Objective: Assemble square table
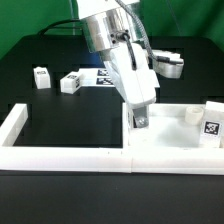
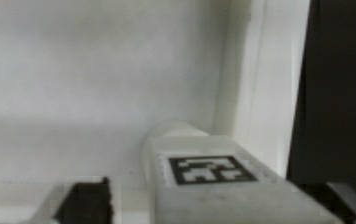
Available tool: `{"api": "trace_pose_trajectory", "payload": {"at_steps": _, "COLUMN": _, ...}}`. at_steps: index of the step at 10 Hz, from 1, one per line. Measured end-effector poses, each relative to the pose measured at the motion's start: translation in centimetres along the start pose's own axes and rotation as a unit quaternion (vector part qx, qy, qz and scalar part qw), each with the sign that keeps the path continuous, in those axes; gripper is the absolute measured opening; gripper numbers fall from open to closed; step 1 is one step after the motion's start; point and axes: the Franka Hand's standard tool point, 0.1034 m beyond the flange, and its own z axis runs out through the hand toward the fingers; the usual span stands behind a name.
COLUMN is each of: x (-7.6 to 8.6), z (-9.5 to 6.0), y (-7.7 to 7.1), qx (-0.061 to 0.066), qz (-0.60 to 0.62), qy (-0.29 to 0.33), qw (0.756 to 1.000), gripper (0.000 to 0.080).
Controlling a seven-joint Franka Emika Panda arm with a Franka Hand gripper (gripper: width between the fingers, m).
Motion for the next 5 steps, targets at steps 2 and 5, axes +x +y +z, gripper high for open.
{"api": "trace_pose_trajectory", "payload": {"at_steps": 2, "x": 0.1, "z": -0.2, "y": -0.4, "qx": -0.003, "qz": -0.093, "qy": -0.010, "qw": 0.996, "gripper": 0.0639}}
{"api": "trace_pose_trajectory", "payload": {"at_steps": 5, "x": -1.1, "z": -1.1, "y": -2.6, "qx": -0.042, "qz": -0.282, "qy": -0.011, "qw": 0.958, "gripper": 0.0648}}
